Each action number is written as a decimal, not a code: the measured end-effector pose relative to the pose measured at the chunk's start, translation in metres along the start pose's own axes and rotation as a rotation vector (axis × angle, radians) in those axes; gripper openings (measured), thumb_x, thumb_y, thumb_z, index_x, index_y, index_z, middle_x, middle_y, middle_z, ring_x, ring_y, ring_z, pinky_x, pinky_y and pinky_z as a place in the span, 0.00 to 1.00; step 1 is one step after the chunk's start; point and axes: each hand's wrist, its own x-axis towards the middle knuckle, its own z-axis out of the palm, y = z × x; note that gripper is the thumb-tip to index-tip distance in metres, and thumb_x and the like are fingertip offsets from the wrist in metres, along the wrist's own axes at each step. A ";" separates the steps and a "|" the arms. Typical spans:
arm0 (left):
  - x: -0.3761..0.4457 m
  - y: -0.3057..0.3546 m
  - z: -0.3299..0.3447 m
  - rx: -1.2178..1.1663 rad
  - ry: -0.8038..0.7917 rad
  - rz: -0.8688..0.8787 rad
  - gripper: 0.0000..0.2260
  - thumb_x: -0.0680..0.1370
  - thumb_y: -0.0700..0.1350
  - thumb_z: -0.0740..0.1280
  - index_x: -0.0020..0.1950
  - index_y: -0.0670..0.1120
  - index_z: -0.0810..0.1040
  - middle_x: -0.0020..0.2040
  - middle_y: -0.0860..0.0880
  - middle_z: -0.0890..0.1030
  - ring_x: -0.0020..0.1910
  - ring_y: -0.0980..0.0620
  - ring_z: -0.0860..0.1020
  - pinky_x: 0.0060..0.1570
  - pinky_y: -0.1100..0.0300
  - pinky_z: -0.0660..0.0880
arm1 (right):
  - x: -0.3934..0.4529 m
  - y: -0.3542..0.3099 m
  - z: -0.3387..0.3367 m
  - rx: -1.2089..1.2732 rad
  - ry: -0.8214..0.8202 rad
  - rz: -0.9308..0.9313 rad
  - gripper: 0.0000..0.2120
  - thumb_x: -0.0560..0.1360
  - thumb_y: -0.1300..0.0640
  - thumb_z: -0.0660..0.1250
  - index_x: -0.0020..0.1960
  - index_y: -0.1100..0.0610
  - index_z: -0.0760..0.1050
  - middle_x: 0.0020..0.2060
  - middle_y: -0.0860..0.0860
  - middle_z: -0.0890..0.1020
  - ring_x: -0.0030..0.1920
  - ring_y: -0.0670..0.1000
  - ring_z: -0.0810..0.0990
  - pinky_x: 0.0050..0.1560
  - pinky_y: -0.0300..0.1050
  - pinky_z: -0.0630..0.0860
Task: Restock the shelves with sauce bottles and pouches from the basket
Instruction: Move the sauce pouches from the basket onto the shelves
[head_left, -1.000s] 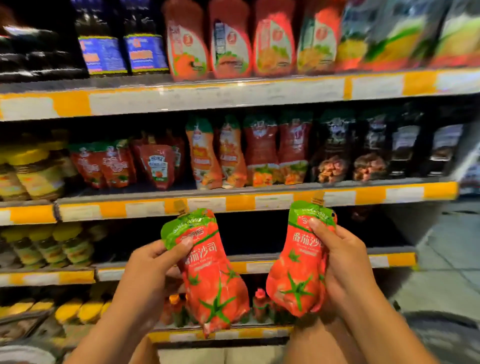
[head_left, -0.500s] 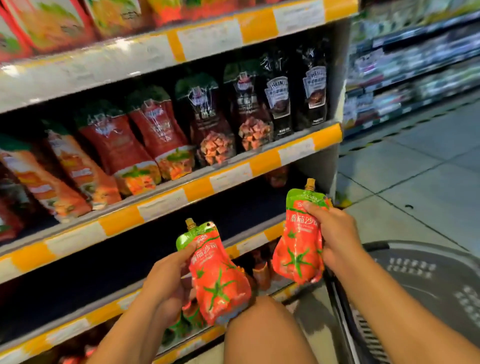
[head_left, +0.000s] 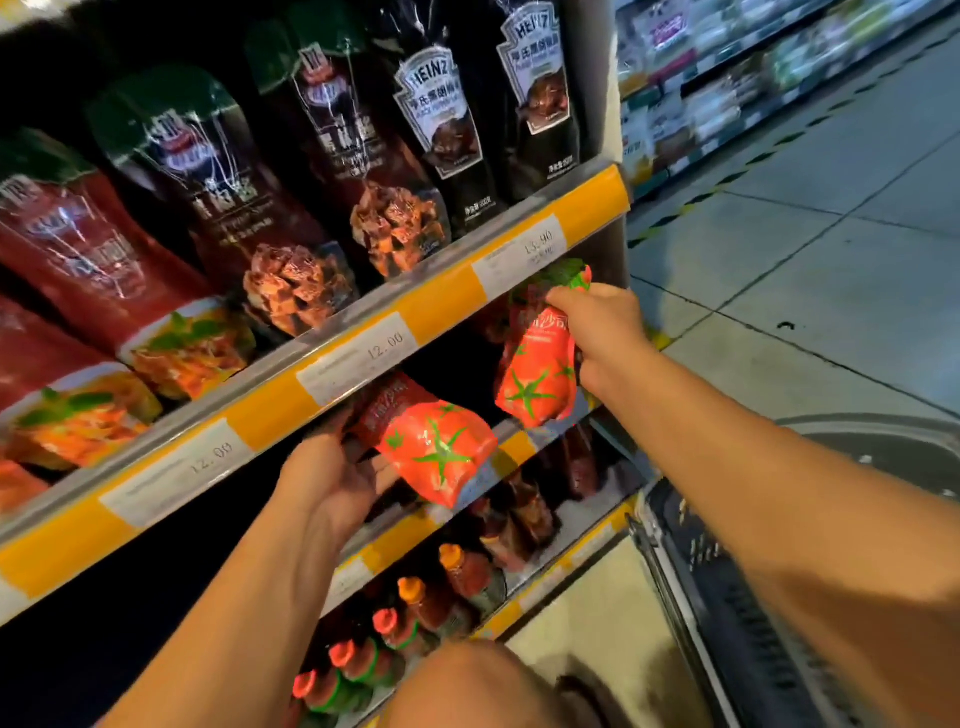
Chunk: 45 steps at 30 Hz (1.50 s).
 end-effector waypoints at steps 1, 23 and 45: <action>0.006 0.002 0.003 -0.018 -0.011 0.036 0.11 0.87 0.47 0.56 0.64 0.49 0.76 0.58 0.43 0.81 0.50 0.41 0.81 0.38 0.44 0.84 | 0.008 0.000 0.004 -0.026 0.004 -0.019 0.05 0.73 0.62 0.73 0.41 0.59 0.77 0.38 0.58 0.79 0.40 0.55 0.79 0.41 0.53 0.75; 0.079 -0.047 -0.002 0.551 0.015 0.461 0.08 0.75 0.47 0.78 0.50 0.57 0.83 0.48 0.61 0.87 0.48 0.61 0.85 0.51 0.61 0.78 | 0.042 0.053 -0.021 -0.809 -0.271 -0.395 0.20 0.69 0.63 0.75 0.60 0.54 0.78 0.47 0.50 0.83 0.46 0.46 0.82 0.45 0.41 0.78; 0.126 -0.072 -0.029 0.608 -0.229 0.578 0.09 0.72 0.52 0.78 0.50 0.62 0.85 0.52 0.57 0.87 0.53 0.59 0.85 0.47 0.71 0.78 | 0.135 0.070 0.026 -1.276 -0.317 -0.513 0.25 0.81 0.53 0.63 0.77 0.57 0.66 0.72 0.58 0.73 0.72 0.60 0.72 0.73 0.48 0.66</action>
